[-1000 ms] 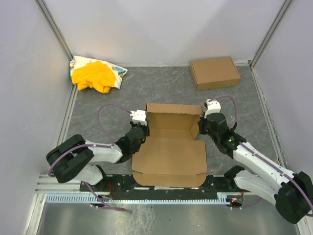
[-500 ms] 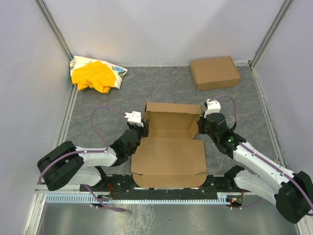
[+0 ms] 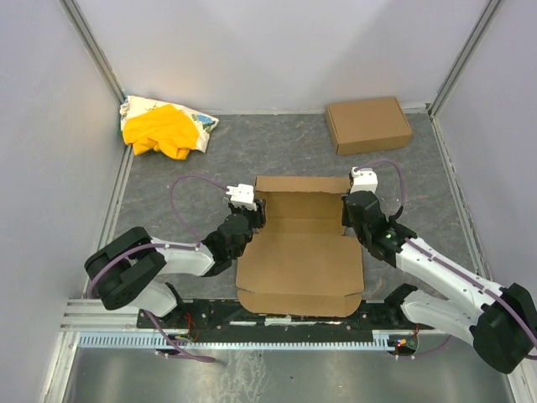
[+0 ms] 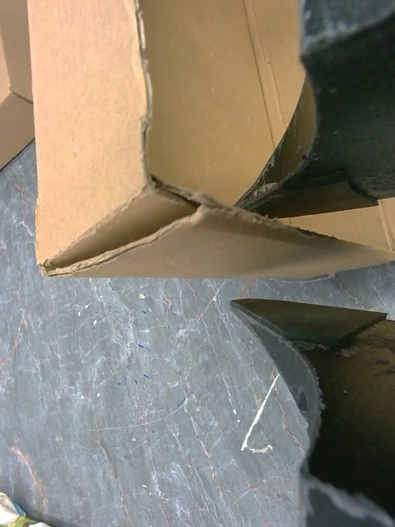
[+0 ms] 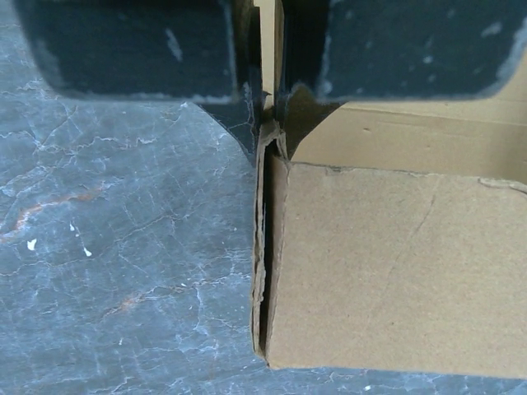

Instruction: Fold the paper box

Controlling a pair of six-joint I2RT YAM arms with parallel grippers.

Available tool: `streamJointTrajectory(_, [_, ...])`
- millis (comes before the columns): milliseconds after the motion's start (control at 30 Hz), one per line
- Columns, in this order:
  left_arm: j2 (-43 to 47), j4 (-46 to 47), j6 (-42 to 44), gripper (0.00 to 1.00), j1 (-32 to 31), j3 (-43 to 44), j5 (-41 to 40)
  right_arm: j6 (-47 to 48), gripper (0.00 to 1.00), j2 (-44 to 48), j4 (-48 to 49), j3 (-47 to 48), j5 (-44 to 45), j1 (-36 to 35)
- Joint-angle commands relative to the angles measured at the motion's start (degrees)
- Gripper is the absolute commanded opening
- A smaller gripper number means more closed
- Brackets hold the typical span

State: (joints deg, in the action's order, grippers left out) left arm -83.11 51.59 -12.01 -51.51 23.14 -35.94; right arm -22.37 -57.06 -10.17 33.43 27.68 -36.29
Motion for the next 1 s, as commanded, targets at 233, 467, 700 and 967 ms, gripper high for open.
streamJointTrajectory(233, [2.78, 3.83, 1.19, 0.46, -0.19, 0.85, -4.04, -1.45, 0.02, -1.71, 1.12, 3.82, 11.94, -3.09])
streamJointTrajectory(467, [1.15, 5.08, 3.51, 0.37, -0.31, 2.46, -6.38, -1.54, 0.02, -1.47, 3.81, 2.75, 13.76, -5.85])
streamJointTrajectory(700, [-4.17, 7.25, 8.53, 0.03, -1.79, 6.31, -13.8, -2.29, 0.02, -1.08, 3.36, 2.27, 17.27, -9.72])
streamJointTrajectory(967, [-12.12, 11.86, 21.13, 0.03, -6.04, 11.15, -26.76, -4.95, 0.02, -3.52, 0.53, 4.06, 20.22, -11.78])
